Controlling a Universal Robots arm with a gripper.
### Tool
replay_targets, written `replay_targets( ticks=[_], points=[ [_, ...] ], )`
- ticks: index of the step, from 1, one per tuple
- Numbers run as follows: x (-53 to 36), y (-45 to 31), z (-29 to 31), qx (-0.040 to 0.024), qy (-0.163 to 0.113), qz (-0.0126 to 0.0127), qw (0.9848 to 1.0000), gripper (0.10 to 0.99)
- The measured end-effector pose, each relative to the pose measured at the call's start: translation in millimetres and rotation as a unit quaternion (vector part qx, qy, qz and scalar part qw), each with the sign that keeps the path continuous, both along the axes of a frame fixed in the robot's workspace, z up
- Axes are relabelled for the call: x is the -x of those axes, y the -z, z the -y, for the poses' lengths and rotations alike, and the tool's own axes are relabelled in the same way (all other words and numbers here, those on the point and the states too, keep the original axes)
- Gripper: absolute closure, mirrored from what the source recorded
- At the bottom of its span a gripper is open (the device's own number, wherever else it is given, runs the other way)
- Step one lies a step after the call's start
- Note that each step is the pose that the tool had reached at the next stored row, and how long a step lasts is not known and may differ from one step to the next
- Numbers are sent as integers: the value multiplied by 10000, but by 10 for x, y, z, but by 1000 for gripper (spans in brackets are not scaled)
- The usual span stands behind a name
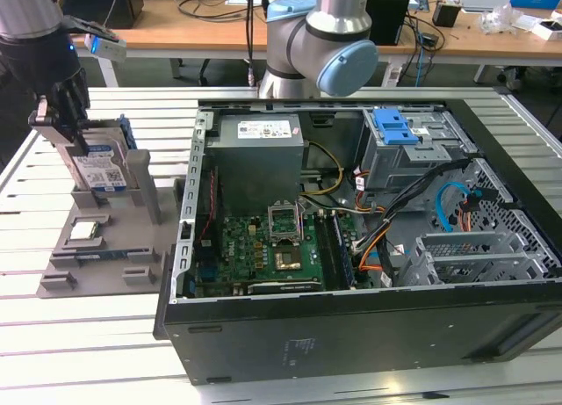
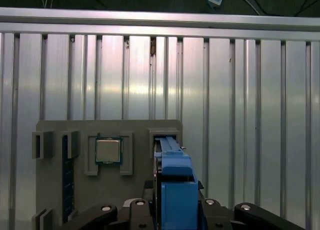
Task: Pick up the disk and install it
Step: 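Pick up the disk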
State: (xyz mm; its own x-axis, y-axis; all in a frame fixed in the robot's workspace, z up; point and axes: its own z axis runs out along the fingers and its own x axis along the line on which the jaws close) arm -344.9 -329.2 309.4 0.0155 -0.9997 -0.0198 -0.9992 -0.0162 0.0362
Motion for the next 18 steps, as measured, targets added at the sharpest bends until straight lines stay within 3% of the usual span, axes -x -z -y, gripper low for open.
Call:
replay_targets(
  ticks=[1, 2, 18],
  points=[
    [0, -171, -3, 0, 0, 0, 10000, 722],
    [0, -290, -5, 0, 0, 0, 10000, 722],
    [0, -639, -9, 0, 0, 0, 10000, 722]
  ],
)
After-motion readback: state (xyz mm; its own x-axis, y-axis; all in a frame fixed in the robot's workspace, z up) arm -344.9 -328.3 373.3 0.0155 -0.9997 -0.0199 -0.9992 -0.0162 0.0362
